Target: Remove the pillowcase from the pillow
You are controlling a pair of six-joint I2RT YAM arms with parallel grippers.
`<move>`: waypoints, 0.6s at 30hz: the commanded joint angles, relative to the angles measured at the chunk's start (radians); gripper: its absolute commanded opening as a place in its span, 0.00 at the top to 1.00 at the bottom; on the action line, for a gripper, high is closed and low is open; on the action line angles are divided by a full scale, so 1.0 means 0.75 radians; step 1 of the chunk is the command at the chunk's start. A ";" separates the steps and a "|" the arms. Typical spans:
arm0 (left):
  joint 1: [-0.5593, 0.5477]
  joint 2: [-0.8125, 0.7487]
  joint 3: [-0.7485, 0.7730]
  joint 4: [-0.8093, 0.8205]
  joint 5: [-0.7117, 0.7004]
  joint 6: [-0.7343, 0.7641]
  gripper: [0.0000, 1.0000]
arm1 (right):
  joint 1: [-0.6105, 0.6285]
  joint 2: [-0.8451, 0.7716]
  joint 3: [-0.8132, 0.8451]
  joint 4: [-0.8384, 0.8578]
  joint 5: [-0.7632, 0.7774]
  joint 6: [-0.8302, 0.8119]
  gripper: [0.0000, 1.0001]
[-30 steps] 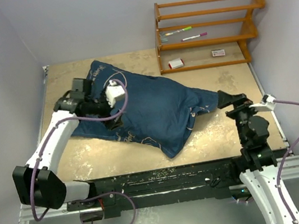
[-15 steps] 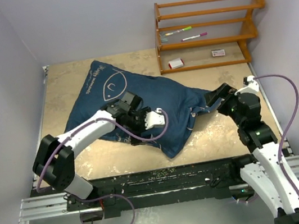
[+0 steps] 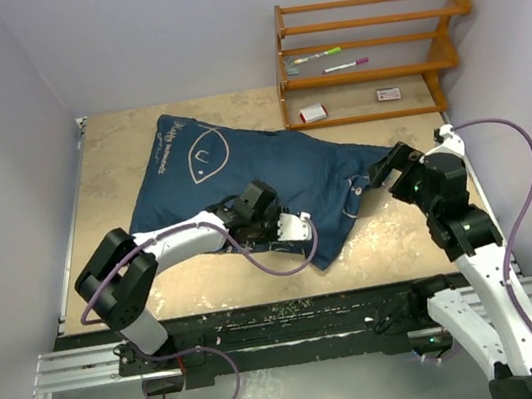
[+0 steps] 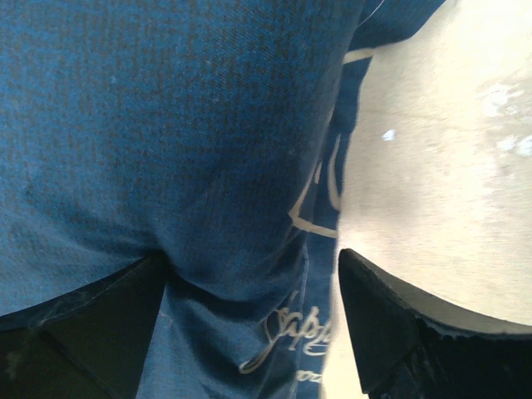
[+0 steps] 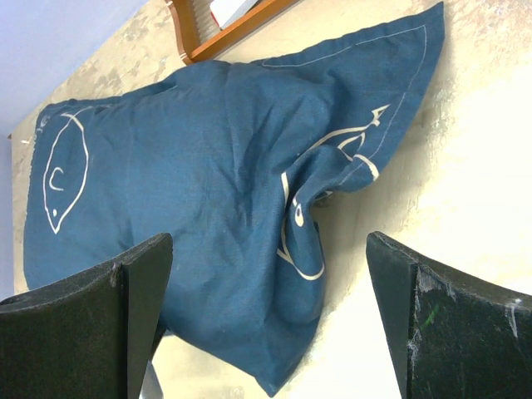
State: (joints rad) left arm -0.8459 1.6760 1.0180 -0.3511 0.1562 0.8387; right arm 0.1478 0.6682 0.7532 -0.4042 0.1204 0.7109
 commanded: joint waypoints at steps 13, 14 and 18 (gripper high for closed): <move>0.433 -0.643 0.160 -0.510 0.157 -0.110 1.00 | 0.412 0.107 -0.051 0.210 0.075 0.073 0.00; 0.486 -0.668 0.195 -0.554 0.166 -0.100 1.00 | 0.472 0.124 -0.061 0.242 0.094 0.078 0.00; 0.571 -0.719 0.269 -0.647 0.129 -0.103 1.00 | 0.763 0.195 -0.117 0.446 0.160 0.015 0.01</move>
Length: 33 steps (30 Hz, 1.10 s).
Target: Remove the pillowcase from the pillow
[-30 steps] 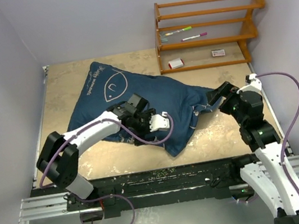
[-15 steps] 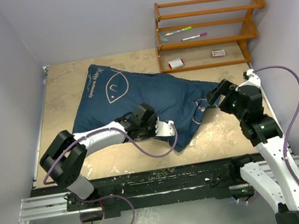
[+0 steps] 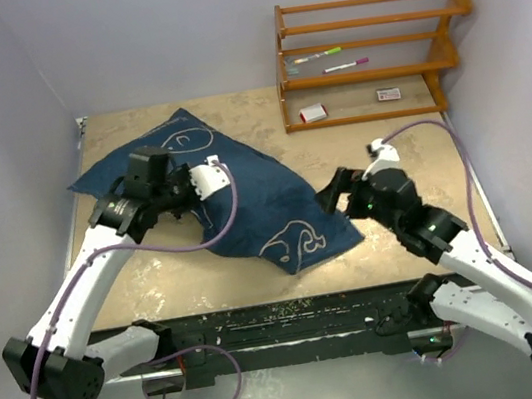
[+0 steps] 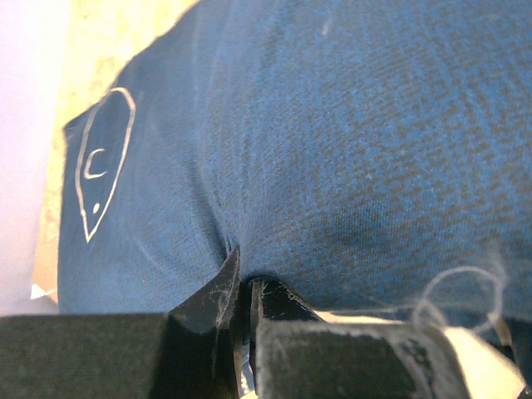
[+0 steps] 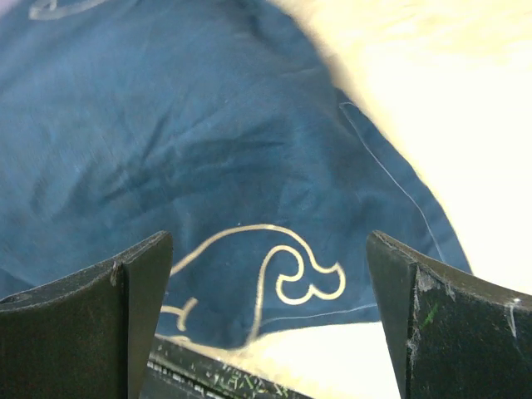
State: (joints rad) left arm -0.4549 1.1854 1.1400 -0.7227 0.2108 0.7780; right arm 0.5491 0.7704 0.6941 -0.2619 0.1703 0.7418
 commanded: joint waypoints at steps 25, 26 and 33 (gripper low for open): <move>0.116 0.002 0.598 -0.370 -0.184 -0.030 1.00 | 1.387 0.784 -0.149 1.445 1.109 -1.858 0.00; 0.118 0.010 0.626 -0.387 -0.180 -0.032 1.00 | 1.391 0.827 -0.142 1.492 1.133 -1.910 0.00; 0.118 -0.001 0.686 -0.435 -0.168 -0.019 1.00 | 1.348 1.051 -0.105 1.855 1.251 -2.254 0.01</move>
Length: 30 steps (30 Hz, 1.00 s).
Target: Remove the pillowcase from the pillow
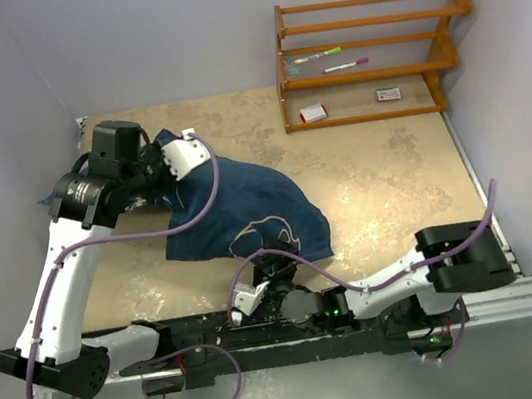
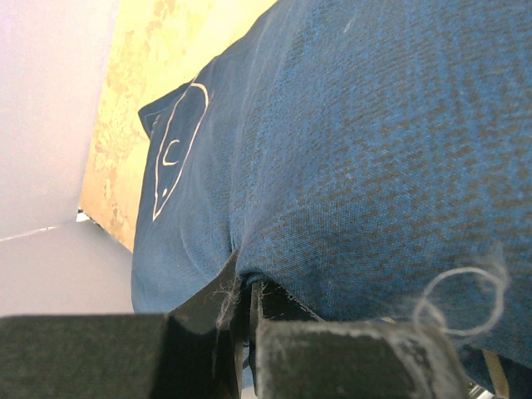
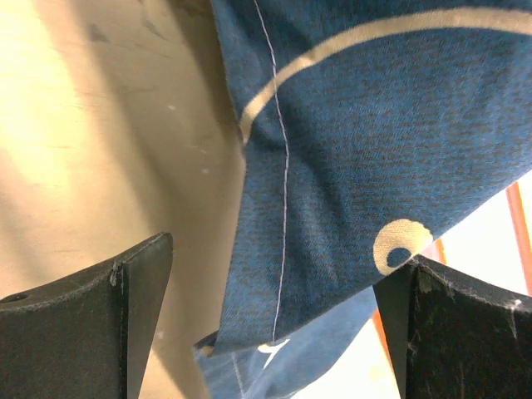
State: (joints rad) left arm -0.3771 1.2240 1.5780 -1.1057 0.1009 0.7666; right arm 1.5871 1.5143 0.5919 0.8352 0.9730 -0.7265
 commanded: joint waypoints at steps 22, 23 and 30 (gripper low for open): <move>0.015 -0.220 -0.040 -0.070 0.343 0.162 1.00 | -0.222 -0.596 0.452 0.189 -0.003 -0.147 1.00; 0.015 -0.230 -0.043 -0.076 0.370 0.175 1.00 | -0.224 -0.607 0.497 0.159 -0.031 -0.138 1.00; 0.013 -0.241 -0.044 -0.126 0.531 0.201 1.00 | -0.308 -0.532 0.891 -0.281 -0.173 0.117 1.00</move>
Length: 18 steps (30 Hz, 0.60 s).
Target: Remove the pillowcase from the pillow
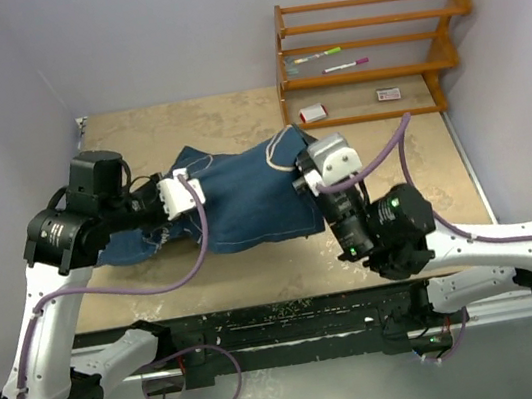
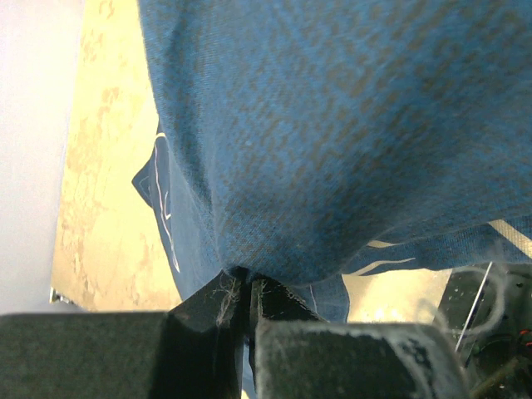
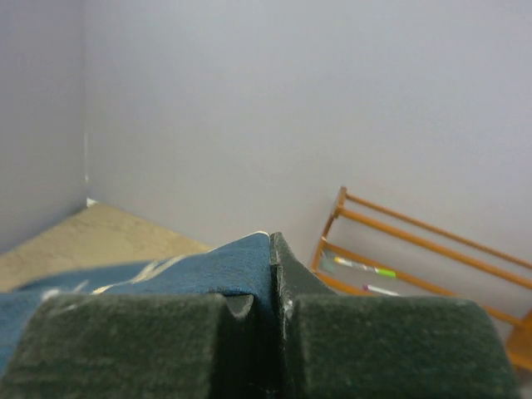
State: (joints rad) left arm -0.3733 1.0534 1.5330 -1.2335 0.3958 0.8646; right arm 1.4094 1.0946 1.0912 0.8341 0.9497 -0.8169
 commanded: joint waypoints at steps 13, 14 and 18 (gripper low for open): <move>0.009 -0.099 0.020 -0.022 0.510 0.064 1.00 | -0.444 0.497 0.968 -1.152 -0.803 0.916 0.73; 0.008 -0.112 0.009 0.006 0.520 0.031 1.00 | -0.473 0.550 1.035 -1.298 -0.933 0.992 0.54; 0.009 -0.169 -0.008 0.061 0.630 -0.031 1.00 | -0.714 0.795 1.262 -1.839 -1.150 1.330 0.38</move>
State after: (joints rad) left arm -0.3721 0.9764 1.5177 -1.3075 0.7044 0.8982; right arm 1.0161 1.5604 1.9026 -0.1017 0.3119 -0.1162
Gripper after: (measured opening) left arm 0.027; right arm 0.621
